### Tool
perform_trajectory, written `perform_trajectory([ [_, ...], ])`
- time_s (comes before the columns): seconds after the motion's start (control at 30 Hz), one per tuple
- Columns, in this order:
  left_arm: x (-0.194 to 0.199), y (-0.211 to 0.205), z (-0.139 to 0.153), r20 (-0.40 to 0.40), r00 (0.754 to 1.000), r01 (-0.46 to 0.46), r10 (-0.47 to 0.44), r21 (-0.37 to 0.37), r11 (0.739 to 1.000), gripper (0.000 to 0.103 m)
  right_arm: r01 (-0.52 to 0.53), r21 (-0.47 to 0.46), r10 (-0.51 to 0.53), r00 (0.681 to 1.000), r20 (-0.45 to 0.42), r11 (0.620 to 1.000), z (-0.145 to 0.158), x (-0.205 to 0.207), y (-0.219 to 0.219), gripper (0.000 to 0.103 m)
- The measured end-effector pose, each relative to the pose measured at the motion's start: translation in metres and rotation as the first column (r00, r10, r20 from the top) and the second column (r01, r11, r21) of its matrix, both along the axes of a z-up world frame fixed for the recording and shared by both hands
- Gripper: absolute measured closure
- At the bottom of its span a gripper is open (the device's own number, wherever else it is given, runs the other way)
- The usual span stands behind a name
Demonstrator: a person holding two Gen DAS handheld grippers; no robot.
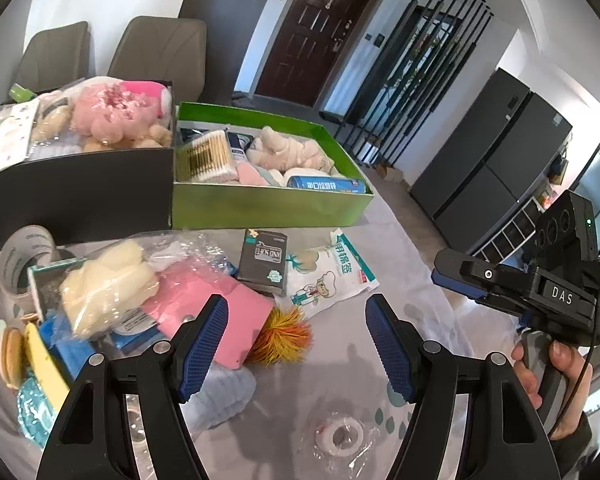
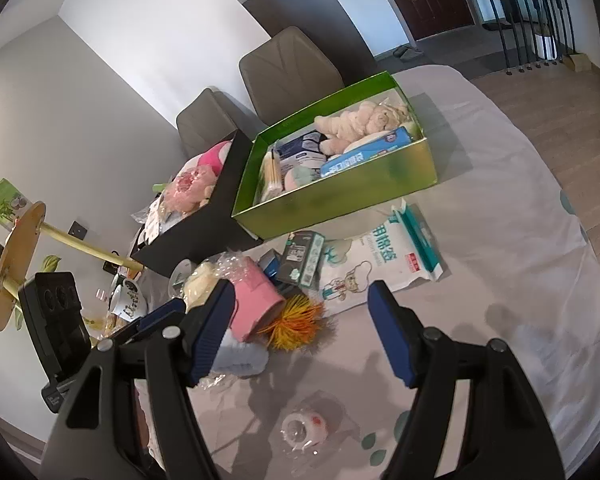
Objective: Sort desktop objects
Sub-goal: 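Move the left gripper down to the white cotton swab bag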
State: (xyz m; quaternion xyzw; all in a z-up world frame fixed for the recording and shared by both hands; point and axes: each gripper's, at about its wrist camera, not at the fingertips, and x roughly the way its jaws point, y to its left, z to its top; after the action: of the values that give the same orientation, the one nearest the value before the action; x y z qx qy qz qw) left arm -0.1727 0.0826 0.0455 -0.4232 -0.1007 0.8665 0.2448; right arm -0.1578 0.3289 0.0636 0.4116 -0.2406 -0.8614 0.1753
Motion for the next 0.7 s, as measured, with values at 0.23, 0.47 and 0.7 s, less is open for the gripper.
perform_trajectory([
  [0.23, -0.015, 0.012, -0.011, 0.027, 1.0, 0.011, -0.01, -0.014, 1.0, 0.031, 0.002, -0.007, -0.002, 1.0, 0.025, 1.0, -0.014, -0.013, 0.01, 0.034],
  [0.47, -0.026, 0.027, -0.021, 0.048, 0.998, 0.036, -0.034, -0.028, 0.999, 0.031, 0.005, -0.011, -0.005, 0.999, 0.05, 1.0, -0.027, -0.027, 0.017, 0.034],
  [0.7, -0.037, 0.038, -0.034, 0.086, 0.995, 0.045, -0.041, -0.04, 0.998, 0.031, 0.002, -0.021, 0.0, 0.997, 0.077, 1.0, -0.043, -0.041, 0.021, 0.034],
])
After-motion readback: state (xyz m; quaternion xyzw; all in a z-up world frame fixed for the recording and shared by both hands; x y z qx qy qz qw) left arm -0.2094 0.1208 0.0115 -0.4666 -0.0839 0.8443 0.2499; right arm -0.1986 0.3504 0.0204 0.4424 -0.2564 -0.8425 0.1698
